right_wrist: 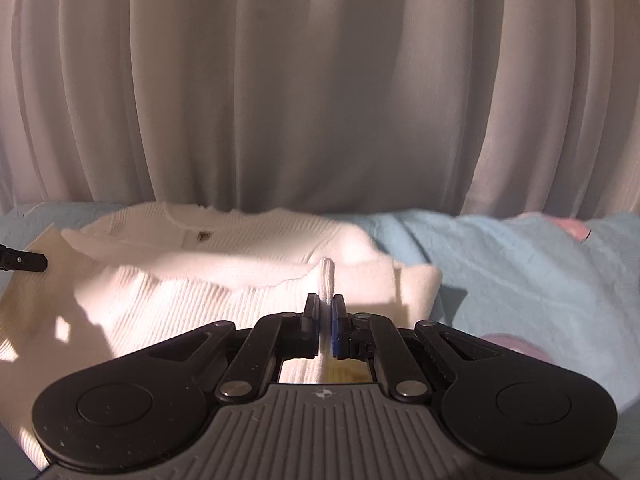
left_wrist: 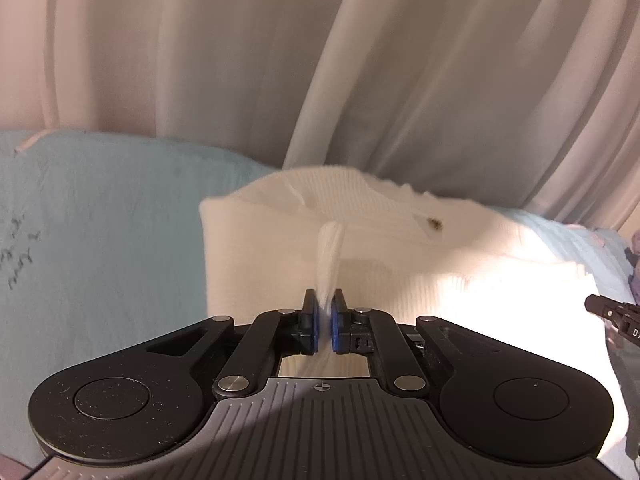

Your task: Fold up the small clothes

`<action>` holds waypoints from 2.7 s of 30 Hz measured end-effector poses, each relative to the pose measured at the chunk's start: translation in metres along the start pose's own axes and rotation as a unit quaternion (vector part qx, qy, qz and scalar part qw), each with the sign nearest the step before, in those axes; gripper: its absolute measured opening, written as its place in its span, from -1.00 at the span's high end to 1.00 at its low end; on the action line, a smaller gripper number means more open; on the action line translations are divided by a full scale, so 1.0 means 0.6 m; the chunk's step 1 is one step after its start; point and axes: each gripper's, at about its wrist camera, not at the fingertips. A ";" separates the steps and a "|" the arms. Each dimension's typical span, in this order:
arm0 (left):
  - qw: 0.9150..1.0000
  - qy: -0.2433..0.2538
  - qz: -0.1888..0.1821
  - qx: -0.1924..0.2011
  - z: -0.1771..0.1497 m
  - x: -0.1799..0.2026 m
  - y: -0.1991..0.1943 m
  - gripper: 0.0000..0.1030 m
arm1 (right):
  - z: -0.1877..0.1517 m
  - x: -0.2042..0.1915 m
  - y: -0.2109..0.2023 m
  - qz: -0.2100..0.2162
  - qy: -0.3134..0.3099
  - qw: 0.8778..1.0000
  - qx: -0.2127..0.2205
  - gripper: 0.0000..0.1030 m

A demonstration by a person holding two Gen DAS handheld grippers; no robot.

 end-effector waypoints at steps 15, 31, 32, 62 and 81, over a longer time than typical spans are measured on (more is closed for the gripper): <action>0.988 0.032 0.097 0.114 0.173 0.047 0.061 0.80 | 0.177 -0.017 0.111 -0.093 -0.015 0.993 0.070 0.90; 0.996 0.018 0.076 0.035 0.099 0.070 0.165 0.57 | 0.072 -0.122 0.189 0.059 -0.033 0.998 -0.010 0.64; 0.996 0.016 0.084 0.035 0.096 0.064 0.170 0.57 | 0.067 -0.111 0.183 0.037 -0.024 0.999 -0.013 0.64; 0.998 -0.044 0.037 0.008 -0.026 -0.043 0.021 0.16 | -0.099 0.055 -0.026 0.108 0.187 0.972 -0.087 0.38; 0.997 -0.079 -0.023 0.002 -0.044 -0.043 -0.019 0.86 | -0.082 0.004 -0.028 -0.008 0.098 0.992 -0.077 0.90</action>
Point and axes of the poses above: each gripper's, at about its wrist camera, not at the fingertips, and y roughly the way its jaws point, x to its right, z to its top, and after that the axes turned 12 degrees about -x, right-handed
